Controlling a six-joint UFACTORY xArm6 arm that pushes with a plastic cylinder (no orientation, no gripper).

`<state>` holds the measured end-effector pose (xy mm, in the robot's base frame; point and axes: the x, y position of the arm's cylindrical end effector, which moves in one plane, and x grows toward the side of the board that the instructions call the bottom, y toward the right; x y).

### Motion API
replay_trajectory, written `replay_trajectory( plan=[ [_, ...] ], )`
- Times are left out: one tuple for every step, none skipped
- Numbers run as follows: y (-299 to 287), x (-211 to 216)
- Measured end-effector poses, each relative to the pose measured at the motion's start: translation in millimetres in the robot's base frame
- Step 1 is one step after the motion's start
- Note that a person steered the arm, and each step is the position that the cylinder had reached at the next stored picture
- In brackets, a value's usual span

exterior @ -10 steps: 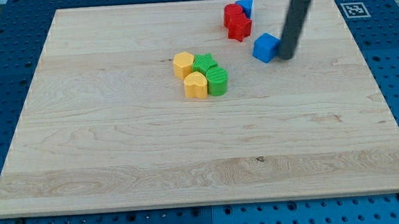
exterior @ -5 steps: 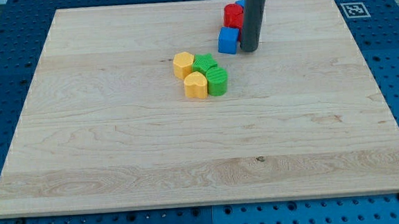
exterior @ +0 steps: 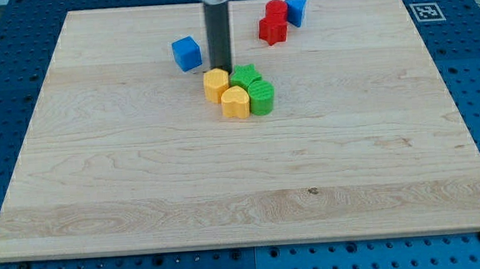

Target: Separate the blue cube from the blue triangle

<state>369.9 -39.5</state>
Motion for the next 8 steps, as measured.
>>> replay_trajectory(
  plan=[
    [-50,-28],
    [-101,-66],
    [-112,-61],
    [-92,-38],
    [-70,-39],
    [-58,-54],
    [-66,-81],
    [-89,-93]
  ],
)
